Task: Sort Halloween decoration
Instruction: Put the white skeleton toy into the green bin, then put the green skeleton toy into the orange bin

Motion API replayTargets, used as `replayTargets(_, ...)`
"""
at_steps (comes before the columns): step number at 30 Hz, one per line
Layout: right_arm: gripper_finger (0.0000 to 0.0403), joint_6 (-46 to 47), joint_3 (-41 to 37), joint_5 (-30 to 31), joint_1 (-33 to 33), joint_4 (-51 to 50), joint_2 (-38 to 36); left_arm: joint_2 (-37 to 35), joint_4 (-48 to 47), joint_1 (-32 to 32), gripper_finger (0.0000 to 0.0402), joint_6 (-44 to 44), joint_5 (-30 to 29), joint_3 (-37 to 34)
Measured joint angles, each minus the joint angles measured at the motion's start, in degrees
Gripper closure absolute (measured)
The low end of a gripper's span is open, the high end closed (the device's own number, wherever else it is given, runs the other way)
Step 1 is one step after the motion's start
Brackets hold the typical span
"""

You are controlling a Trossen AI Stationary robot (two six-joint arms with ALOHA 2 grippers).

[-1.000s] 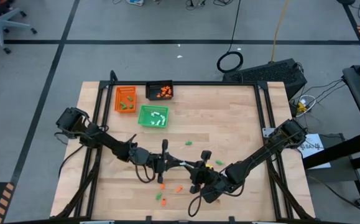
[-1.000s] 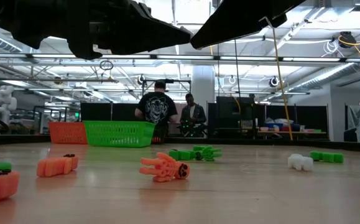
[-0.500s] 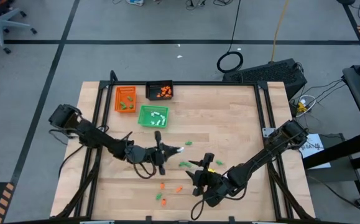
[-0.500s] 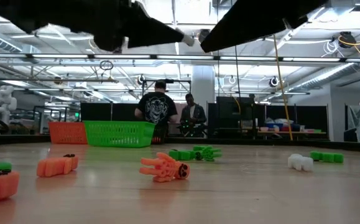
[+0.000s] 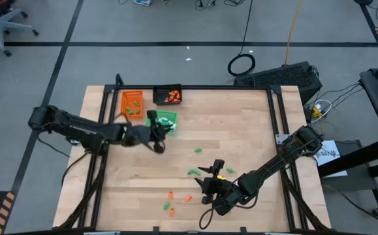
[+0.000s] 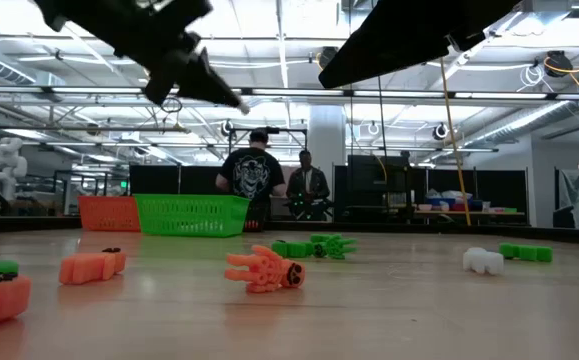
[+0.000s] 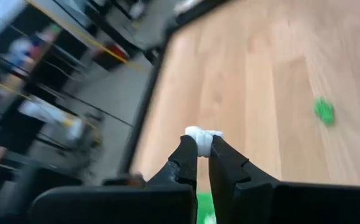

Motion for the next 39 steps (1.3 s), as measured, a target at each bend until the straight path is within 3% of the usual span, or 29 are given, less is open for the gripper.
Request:
replayTargets(5, 0.0195, -1.6, 0.0, 0.0, 0.0, 0.0, 0.0, -1.7, -7.1, 11.1, 0.0389, -2.8, 14.2, 0.0)
replayTargets(9, 0.0195, -2.3, 0.0, 0.0, 0.0, -0.2, 0.0, 0.5, -10.1, 18.3, 0.0389, -4.1, 20.6, 0.0)
replayTargets(19, 0.0195, 1.9, 0.0, 0.0, -0.2, -1.4, 0.0, 8.2, -13.6, 26.2, 0.0386, -12.7, 18.3, -0.1)
replayTargets(23, 0.0195, 2.5, 0.0, 0.1, -0.2, -1.3, 0.0, 10.1, -13.7, 26.7, 0.0359, -14.9, 17.4, -0.1)
replayTargets(32, 0.0195, 5.8, 0.0, -3.3, 0.1, -6.8, 0.0, 10.3, -13.9, 24.8, 0.0246, -20.7, 16.0, -0.1)
replayTargets(39, 0.0195, 20.0, 0.0, -9.3, 2.0, -17.3, -1.7, 8.9, -15.3, 18.0, 0.0231, -20.9, 15.9, -0.1)
